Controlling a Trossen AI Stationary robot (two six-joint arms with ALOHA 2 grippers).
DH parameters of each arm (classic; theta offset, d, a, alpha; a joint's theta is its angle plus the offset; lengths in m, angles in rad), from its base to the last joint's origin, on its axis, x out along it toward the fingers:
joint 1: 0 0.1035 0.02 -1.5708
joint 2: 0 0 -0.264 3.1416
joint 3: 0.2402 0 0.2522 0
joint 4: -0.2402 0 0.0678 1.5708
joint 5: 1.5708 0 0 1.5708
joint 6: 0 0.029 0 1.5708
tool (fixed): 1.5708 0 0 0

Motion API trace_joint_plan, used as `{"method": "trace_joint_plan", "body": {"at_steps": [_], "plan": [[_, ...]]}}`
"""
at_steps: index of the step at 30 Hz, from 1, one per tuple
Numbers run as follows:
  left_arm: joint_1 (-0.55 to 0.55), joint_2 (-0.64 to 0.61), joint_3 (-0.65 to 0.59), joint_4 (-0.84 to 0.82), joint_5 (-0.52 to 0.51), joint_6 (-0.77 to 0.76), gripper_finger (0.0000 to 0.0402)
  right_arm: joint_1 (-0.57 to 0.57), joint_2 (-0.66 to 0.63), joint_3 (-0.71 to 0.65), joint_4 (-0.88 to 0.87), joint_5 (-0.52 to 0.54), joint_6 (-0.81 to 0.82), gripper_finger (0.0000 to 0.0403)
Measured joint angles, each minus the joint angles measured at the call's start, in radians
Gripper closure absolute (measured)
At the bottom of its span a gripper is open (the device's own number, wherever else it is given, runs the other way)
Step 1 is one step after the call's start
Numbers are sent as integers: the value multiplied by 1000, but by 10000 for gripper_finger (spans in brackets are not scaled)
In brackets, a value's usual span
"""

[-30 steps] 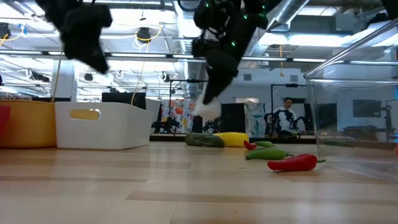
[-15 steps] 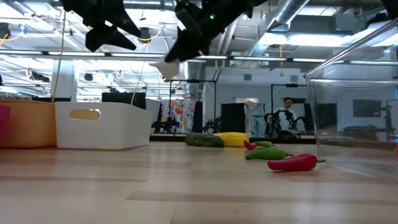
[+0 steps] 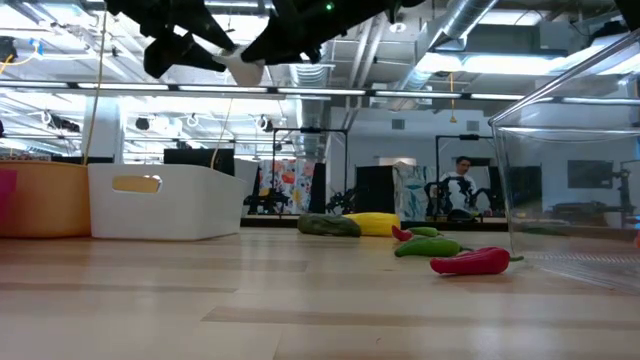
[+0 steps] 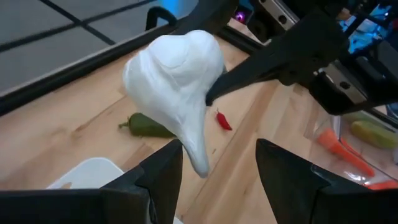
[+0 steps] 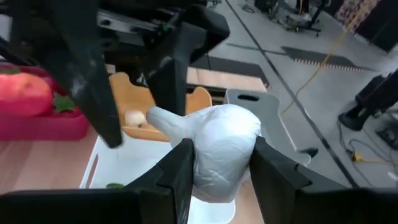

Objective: Sort produce into baskets
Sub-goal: Put the white garlic into the yellow bin

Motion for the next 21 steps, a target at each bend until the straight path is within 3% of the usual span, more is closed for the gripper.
{"method": "trace_joint_plan", "body": {"at_steps": [10, 21], "plan": [[46, 0, 0, 13, -5, 6, 226, 15, 0, 0, 9, 1, -50, 239], [54, 0, 0, 11, -9, 50, 351, 14, 0, 0, 10, 3, -49, 219]]}}
